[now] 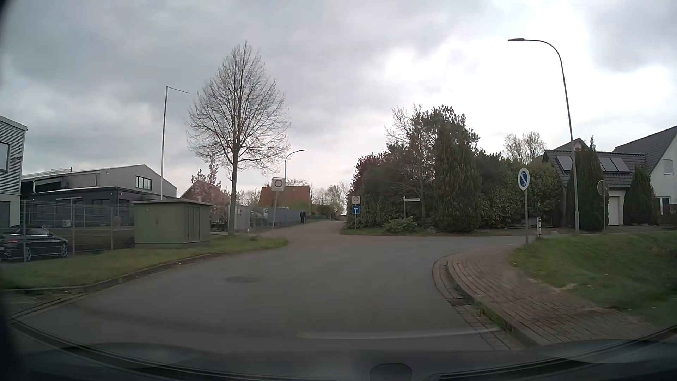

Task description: Follow the waypoints while adhering to traffic rules and regulations

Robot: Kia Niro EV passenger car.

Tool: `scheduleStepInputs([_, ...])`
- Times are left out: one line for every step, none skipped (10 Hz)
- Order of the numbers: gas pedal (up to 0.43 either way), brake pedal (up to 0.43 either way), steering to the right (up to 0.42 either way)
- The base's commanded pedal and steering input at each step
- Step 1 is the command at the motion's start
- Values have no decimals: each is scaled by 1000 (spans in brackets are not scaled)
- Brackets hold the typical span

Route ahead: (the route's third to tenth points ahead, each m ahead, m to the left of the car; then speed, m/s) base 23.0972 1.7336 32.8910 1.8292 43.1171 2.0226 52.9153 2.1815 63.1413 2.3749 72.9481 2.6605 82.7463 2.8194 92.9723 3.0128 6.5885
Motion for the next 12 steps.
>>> scheduleStepInputs([28, 0, 1])
scheduleStepInputs([28, 0, 1])
scheduleStepInputs([28, 0, 1])
scheduleStepInputs([28, 0, 1])
scheduleStepInputs([28, 0, 1])
scheduleStepInputs([28, 0, 1])
scheduleStepInputs([39, 0, 1])
scheduleStepInputs([87, 0, 1])
scheduleStepInputs([130, 0, 1])
scheduleStepInputs([157, 0, 1])
scheduleStepInputs([209, 6, 0])
scheduleStepInputs([240, 0, -7])
